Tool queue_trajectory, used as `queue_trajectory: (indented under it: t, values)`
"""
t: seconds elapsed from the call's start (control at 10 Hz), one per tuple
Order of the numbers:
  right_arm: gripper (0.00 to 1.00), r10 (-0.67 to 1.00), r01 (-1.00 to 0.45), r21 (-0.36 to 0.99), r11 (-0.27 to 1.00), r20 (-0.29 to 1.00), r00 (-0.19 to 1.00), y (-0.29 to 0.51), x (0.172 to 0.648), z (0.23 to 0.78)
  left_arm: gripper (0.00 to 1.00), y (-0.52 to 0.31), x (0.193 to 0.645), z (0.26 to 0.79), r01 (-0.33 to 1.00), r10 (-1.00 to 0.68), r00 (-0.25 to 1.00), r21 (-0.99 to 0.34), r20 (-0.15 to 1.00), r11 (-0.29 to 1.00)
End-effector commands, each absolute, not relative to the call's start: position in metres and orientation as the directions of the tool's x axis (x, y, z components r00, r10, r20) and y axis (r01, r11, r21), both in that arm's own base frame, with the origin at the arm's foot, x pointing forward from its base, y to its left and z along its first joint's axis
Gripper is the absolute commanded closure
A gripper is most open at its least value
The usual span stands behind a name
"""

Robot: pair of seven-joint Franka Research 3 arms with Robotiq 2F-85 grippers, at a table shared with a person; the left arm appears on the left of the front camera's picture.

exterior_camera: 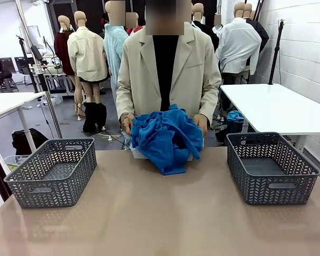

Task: Sort the tops and bottoms.
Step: Lift clothes from the center of the table with your left hand.

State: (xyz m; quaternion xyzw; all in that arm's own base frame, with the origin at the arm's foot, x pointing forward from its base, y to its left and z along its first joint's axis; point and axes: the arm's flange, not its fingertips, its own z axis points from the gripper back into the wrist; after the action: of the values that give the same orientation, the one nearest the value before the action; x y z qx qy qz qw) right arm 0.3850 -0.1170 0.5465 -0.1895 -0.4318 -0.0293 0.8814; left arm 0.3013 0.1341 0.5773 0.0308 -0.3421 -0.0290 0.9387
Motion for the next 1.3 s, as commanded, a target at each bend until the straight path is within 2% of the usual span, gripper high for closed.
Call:
queue_trajectory:
  t: [0.0,1.2]
  values:
    - [0.00,0.128,0.207,-0.325,0.923,0.766,0.630,-0.1161,0.3852,0.5464,0.00,0.1361,0.3011,0.5769,0.032,-0.077,0.765,0.082,0.640,0.996]
    - [0.00,0.128,0.207,-0.325,0.923,0.766,0.630,-0.1161,0.3852,0.5464,0.00,0.1361,0.3011,0.5769,0.032,-0.077,0.765,0.082,0.640,0.996]
